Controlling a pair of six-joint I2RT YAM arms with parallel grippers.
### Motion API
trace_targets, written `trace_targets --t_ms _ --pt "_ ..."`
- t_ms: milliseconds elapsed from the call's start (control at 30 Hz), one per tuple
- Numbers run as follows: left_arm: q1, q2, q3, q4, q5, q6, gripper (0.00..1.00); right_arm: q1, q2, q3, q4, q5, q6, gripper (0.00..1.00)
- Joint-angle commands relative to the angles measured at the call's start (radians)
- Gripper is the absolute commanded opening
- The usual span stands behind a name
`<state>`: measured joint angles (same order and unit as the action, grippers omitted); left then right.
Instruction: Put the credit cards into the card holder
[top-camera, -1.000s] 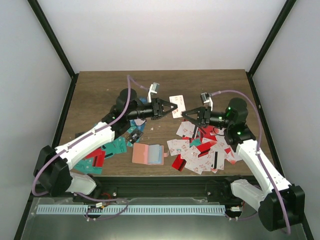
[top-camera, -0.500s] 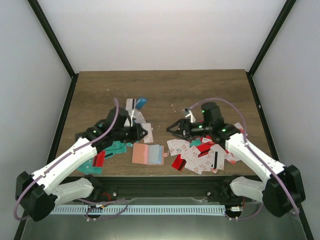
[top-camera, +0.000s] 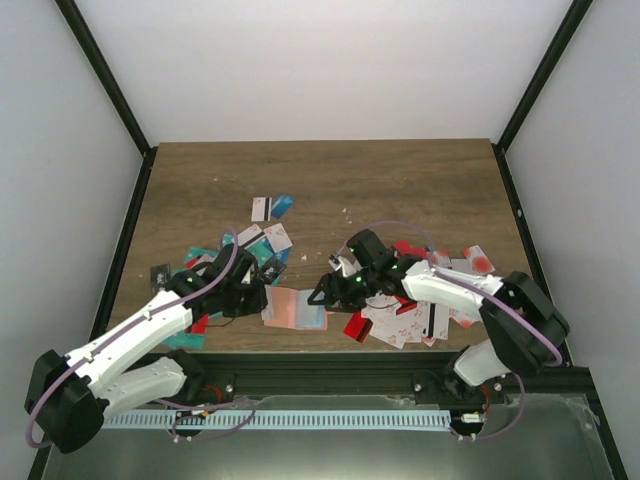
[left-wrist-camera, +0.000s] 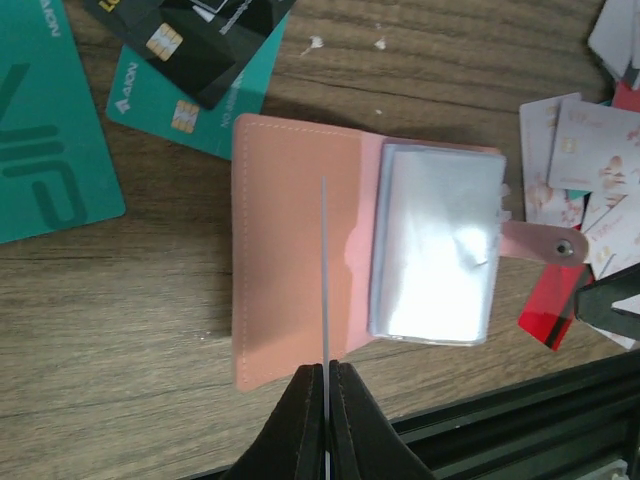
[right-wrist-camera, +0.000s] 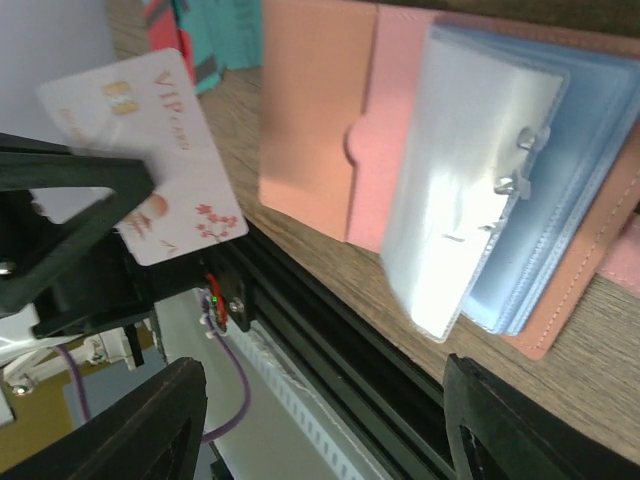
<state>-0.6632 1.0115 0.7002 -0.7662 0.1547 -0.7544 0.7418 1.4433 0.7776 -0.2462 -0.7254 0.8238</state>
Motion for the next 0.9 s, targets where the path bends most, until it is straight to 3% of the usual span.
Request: trace_targets --t_ms 0,867 --pt "0.002 -0.021 -0.029 -0.005 -0.019 -0.002 0.04 0.036 0.056 -0.006 0.038 0.036 -0.001 0.67" --pt "0.002 -0.033 -0.066 0.004 -0.007 -0.013 0.04 0.060 0.254 0.081 0.181 -0.060 -0.023 0.67"
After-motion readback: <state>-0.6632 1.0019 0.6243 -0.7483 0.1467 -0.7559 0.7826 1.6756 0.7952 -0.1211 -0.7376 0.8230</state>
